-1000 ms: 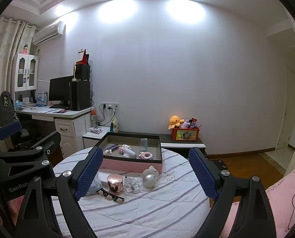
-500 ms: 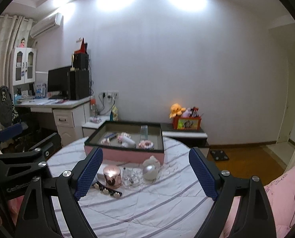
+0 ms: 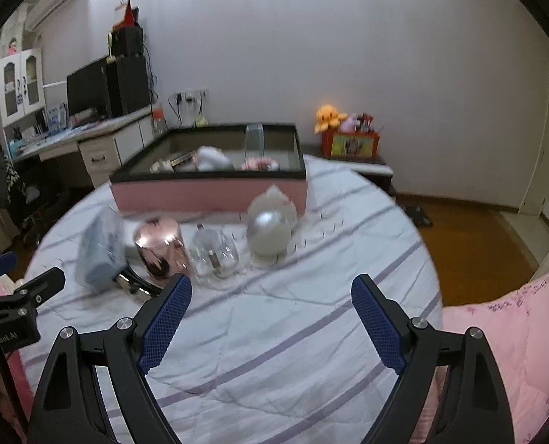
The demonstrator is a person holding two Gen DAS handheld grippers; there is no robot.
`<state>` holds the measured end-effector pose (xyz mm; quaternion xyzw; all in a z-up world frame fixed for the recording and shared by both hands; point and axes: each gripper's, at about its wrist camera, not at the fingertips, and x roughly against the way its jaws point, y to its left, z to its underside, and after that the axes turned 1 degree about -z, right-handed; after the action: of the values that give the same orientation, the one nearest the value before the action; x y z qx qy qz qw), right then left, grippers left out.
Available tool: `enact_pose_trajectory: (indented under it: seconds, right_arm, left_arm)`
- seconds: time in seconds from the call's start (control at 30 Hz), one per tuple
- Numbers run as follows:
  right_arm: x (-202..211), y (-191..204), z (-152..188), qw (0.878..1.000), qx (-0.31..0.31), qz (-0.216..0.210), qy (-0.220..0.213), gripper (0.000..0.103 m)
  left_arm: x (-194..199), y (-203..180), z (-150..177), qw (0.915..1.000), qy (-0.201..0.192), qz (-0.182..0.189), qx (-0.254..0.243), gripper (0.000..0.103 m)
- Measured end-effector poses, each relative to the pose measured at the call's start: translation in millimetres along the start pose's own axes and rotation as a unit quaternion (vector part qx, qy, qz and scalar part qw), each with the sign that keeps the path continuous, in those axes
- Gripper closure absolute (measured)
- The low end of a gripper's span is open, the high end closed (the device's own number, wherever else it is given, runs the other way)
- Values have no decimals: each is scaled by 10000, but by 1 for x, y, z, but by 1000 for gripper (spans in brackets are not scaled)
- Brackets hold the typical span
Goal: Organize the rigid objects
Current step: 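Grasp the Dental Flossers box with the left gripper while the right grasps the white cat figure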
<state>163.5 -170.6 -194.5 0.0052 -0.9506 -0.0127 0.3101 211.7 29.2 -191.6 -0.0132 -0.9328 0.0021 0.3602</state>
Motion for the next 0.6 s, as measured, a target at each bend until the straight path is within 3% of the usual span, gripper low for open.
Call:
enact_pose_trajectory:
  seconds: [0.07,0.23,0.47,0.53,0.57,0.6]
  right_arm:
    - [-8,-3,0,9999,-45,-17,89,13]
    - [-21,-10,-1,9998,-110,-7,180,13]
    - [-36,-16,-2,9992,-176,-34,355,13]
    - [-38,-17,-3,9991,-186,-51,371,13]
    - [-39,-17,-3,9991,-186,-55,375,13]
    - [-40,-17,-4,9991,-182,-56,376,13]
  left_arm:
    - [-9,-4,-3,9999,70,142,12,0]
    - [-33,-20,-13,9995,289,98,-29,0]
    - [-64,-14,-27,9963,717,172,448,0]
    - [-74,-6,-23,9934,918,345,594,3]
    - [-77,-1,-21,9921,960,416,695,8]
    - [-74,3,-20,9933,835,357,721,20]
